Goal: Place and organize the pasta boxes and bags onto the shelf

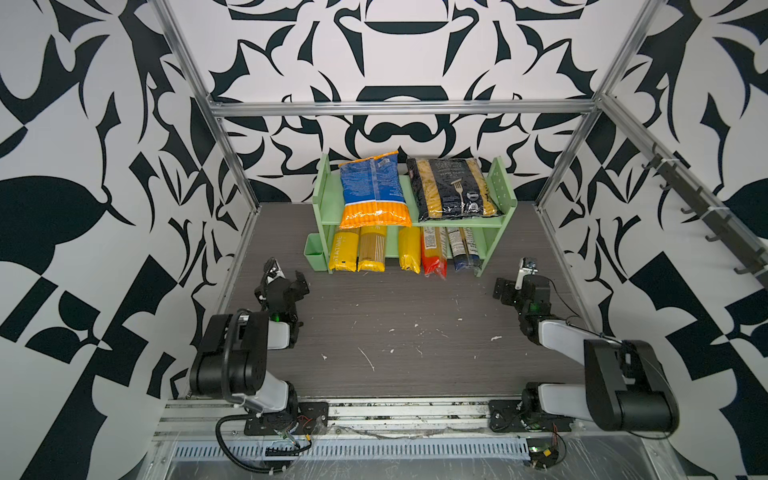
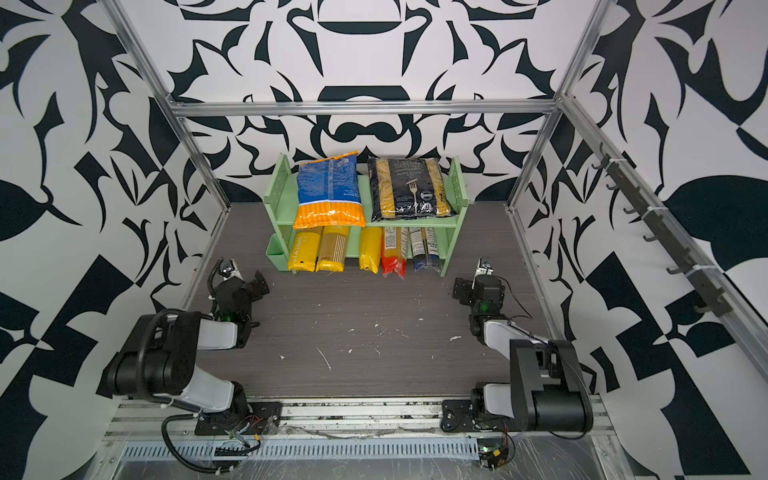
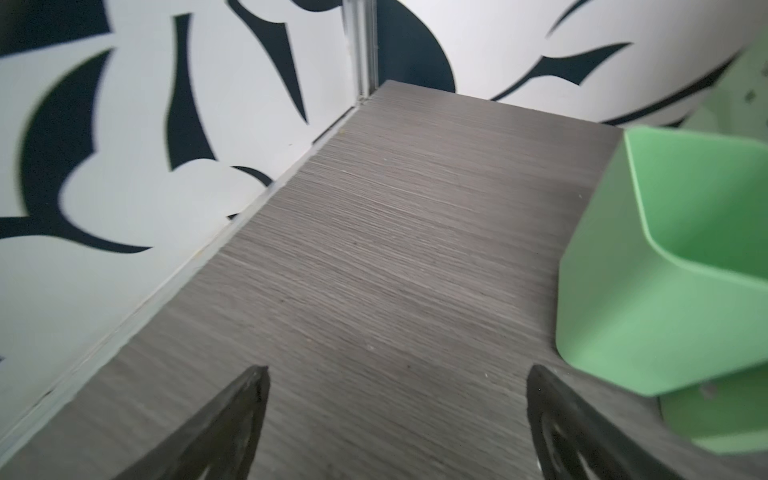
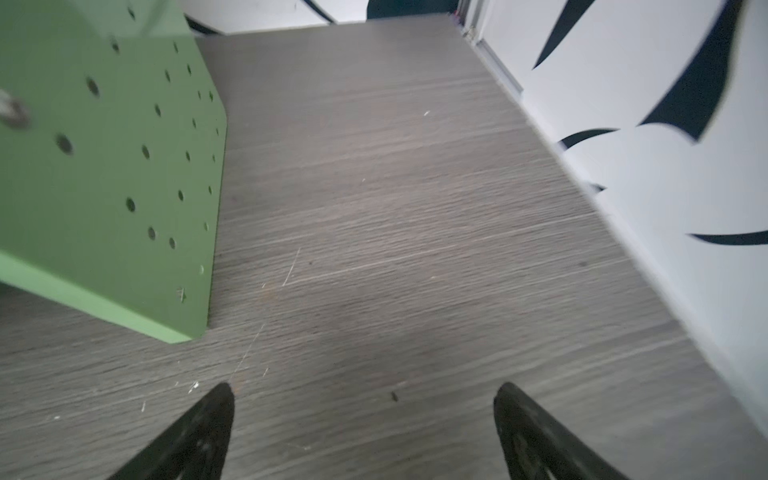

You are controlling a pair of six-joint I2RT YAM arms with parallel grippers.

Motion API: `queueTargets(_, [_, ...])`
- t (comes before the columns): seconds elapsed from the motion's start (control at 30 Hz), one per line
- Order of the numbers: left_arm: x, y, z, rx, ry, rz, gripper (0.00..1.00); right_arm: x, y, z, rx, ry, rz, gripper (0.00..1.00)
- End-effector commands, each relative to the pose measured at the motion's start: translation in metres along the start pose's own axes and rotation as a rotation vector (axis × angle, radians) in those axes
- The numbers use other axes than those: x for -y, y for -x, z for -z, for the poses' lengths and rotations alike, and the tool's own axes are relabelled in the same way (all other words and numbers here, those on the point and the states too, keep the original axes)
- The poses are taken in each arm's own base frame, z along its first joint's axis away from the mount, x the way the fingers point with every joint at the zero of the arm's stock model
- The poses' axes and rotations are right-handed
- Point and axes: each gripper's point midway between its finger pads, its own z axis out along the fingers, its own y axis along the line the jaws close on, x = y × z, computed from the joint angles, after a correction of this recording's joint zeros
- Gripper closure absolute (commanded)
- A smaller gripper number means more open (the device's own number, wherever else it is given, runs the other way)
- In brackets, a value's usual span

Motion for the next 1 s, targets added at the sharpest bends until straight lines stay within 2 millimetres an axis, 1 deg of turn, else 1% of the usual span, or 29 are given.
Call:
queueTargets(0.0, [0.011,0.024,0.005,0.098,-0.071,0.004,0.01,-0.008,0.038,-0.005,0.161,0.044,-0.037,0.00])
queueTargets(0.03, [0.011,0.023,0.003,0.079,-0.068,0.006,0.01,-0.010,0.037,-0.009,0.163,0.049,-0.037,0.00])
queueTargets(0.07, [0.012,0.024,0.000,0.073,-0.064,0.004,0.01,-0.015,0.038,-0.011,0.167,0.077,-0.027,0.00])
queueTargets(0.13, [0.015,0.026,-0.006,0.074,-0.071,-0.014,0.01,-0.026,0.033,-0.014,0.128,0.136,0.013,0.00])
queueTargets(0.2, [0.020,0.022,-0.009,0.025,-0.091,-0.025,0.01,-0.038,0.030,-0.016,0.149,0.187,0.041,0.00])
queueTargets(0.27, [0.022,0.023,-0.011,0.022,-0.097,-0.031,0.01,-0.047,0.021,-0.017,0.185,0.186,0.098,0.00])
queueTargets(0.3, [0.022,0.023,-0.012,0.025,-0.098,-0.030,0.01,-0.047,0.023,-0.017,0.179,0.185,0.091,0.00])
queueTargets(0.33, [0.022,0.023,-0.012,0.019,-0.099,-0.031,0.01,-0.046,0.020,-0.017,0.146,0.178,0.103,0.00])
queueTargets(0.4, [0.022,0.022,-0.013,0.012,-0.110,-0.027,0.01,-0.048,0.022,-0.018,0.172,0.187,0.102,0.00])
queueTargets(0.57, [0.035,0.020,-0.014,-0.017,-0.211,-0.040,0.01,-0.048,0.020,-0.019,0.157,0.186,0.105,0.00])
queueTargets(0.97, [0.034,0.020,-0.011,-0.008,-0.212,-0.033,0.01,-0.047,0.021,-0.016,0.163,0.179,0.093,0.00])
